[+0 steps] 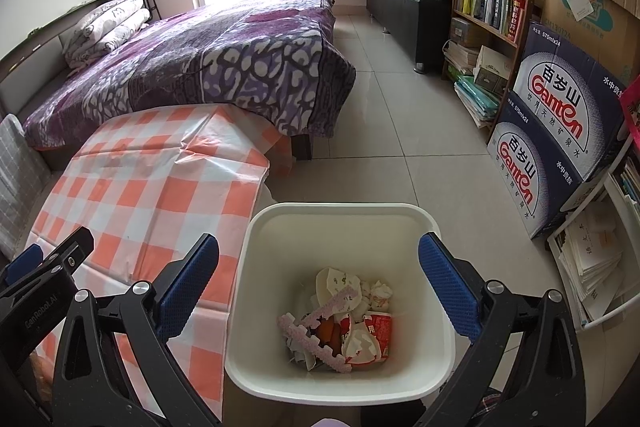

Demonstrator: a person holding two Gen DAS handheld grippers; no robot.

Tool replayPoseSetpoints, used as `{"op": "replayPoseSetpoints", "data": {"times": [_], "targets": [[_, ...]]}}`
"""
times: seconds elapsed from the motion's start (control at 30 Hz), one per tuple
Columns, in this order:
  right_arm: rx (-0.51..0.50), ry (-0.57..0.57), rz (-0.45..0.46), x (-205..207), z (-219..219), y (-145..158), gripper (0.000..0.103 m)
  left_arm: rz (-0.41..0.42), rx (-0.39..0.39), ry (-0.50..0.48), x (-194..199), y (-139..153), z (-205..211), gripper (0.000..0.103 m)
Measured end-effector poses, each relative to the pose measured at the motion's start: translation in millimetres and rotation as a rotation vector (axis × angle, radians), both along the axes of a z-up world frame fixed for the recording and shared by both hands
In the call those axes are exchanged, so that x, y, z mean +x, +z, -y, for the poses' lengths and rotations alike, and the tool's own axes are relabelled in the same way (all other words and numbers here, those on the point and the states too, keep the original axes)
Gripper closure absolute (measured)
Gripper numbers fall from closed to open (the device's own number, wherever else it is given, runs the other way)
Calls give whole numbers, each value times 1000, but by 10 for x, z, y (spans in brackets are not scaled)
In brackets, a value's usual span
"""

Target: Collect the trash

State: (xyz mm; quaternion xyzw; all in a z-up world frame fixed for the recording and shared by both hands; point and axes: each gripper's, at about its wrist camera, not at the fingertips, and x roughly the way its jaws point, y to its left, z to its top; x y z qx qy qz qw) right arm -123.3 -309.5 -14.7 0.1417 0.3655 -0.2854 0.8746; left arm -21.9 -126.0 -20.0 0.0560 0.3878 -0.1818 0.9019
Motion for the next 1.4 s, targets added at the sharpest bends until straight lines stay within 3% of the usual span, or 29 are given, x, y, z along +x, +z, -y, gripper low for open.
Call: {"op": "replayPoseSetpoints", "data": {"times": [0.57,1.4], "targets": [[4,4,-7,-7,13,-26,7,29,21,-13,5,56,8,15],[5,-4,-9,4,49,-2,7,-15,9,-24,25,61,51,14]]}}
